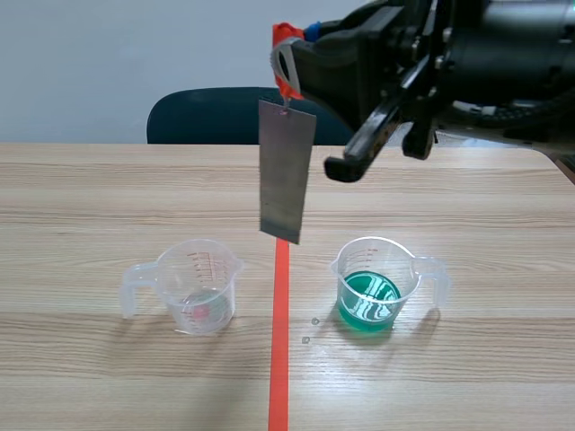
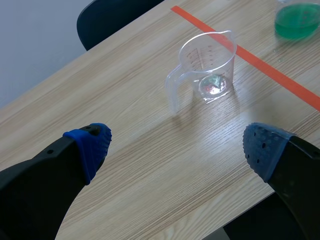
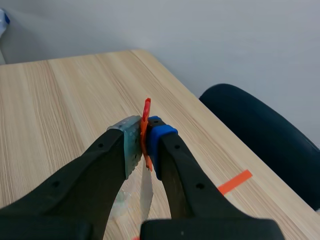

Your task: Do the redox reaction experiment

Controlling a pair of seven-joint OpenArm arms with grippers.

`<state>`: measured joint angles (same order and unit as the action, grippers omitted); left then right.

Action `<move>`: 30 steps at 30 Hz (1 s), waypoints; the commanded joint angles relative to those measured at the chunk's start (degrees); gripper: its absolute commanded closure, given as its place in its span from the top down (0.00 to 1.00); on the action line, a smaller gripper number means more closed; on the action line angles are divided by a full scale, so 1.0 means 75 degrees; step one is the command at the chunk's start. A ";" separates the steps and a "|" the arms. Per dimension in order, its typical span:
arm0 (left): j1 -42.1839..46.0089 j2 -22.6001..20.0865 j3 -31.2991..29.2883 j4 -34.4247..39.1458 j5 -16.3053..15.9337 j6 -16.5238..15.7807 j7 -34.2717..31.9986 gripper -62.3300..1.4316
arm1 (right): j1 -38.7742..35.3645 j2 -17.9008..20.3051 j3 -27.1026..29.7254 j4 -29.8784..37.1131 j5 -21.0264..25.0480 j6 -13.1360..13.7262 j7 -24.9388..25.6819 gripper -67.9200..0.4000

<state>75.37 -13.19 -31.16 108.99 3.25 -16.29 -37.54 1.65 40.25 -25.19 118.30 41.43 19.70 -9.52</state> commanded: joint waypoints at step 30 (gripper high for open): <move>0.0009 -0.0003 -0.0006 0.0073 -0.0055 0.0012 -0.0117 0.91 | -0.3197 0.2509 0.2862 0.0090 0.0539 -0.0029 0.2468 0.02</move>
<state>75.37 -13.19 -31.16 108.99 3.25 -16.29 -37.60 -22.92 58.74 -4.32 118.30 44.86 19.88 7.92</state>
